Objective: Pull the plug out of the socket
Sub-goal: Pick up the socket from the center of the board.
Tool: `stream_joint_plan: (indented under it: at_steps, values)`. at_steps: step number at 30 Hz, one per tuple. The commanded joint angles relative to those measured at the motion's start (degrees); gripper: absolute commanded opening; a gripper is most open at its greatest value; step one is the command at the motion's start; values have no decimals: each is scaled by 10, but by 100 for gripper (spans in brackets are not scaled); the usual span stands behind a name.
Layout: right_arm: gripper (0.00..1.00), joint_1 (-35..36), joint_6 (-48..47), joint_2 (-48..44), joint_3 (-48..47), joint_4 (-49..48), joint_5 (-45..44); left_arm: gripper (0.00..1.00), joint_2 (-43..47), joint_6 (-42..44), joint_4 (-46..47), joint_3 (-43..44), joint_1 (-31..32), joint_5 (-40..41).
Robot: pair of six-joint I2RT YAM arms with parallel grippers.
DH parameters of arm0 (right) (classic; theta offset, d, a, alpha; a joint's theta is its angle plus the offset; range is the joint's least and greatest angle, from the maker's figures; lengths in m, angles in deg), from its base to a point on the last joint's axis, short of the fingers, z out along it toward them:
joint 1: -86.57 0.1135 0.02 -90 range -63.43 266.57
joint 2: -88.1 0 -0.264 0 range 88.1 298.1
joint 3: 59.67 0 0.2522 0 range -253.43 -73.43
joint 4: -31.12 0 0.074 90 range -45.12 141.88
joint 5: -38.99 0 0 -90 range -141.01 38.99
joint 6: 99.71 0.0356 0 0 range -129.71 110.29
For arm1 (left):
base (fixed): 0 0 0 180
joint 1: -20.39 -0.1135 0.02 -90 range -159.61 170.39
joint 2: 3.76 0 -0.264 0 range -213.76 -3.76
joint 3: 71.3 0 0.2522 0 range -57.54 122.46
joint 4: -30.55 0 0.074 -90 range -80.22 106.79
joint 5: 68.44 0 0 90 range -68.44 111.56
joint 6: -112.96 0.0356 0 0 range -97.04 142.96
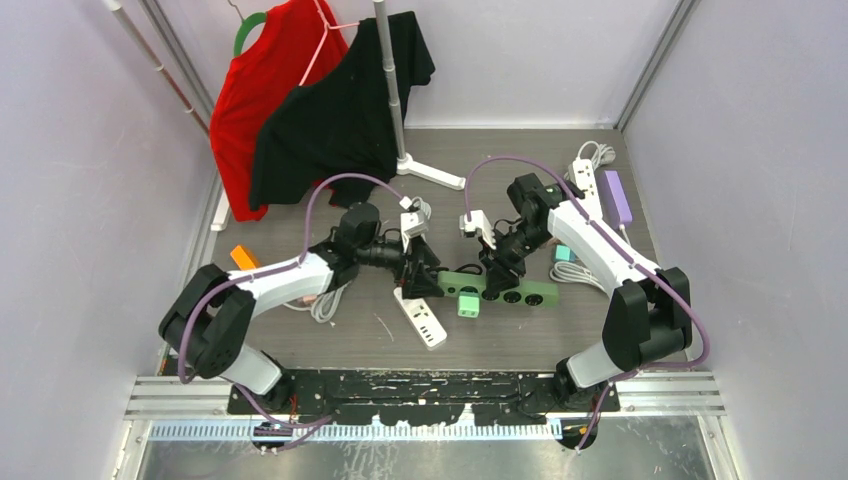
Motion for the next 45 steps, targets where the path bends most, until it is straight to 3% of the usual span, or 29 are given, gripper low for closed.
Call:
stream_joint_plan:
  at_steps: [1, 4, 12, 22, 25, 26, 27, 28, 30, 33, 38, 42, 45]
  values:
    - [1, 6, -11, -22, -5, -1, 27, 89, -20, 25, 66, 26, 6, -36]
    - [1, 6, -12, -20, -6, 1, 30, 88, -44, 32, 72, 42, 19, -46]
    - [1, 8, -10, -18, -7, 1, 33, 65, -112, 14, 83, 80, 47, -84]
    - [1, 7, -6, -20, -7, -3, 28, 2, -125, 37, -6, 105, 47, -100]
    - [2, 7, 42, -26, -3, -40, 10, 0, -123, 2, 7, 100, 41, -79]
    - [13, 7, 64, -31, 1, -60, 0, 0, -122, -20, 25, 95, 36, -70]
    - [33, 6, 90, -38, 8, -88, -11, 0, -122, -52, 53, 84, 32, -62]
    - [44, 4, 109, -47, 15, -108, -19, 0, -121, -86, 85, 73, 28, -53]
    - [61, -2, 137, -72, 28, -142, -26, 0, -120, -159, 148, 43, 23, -24]
    - [77, -16, 180, -113, 46, -191, -32, 0, -122, -238, 244, -18, 24, 37]
    - [86, -48, 227, -180, 69, -244, -6, 0, -134, -341, 396, -100, 26, 163]
    - [87, -60, 231, -215, 98, -251, 98, 0, -140, -391, 431, -113, 42, 245]
    - [87, -60, 179, -230, 134, -244, 162, 0, -143, -444, 403, -100, 55, 301]
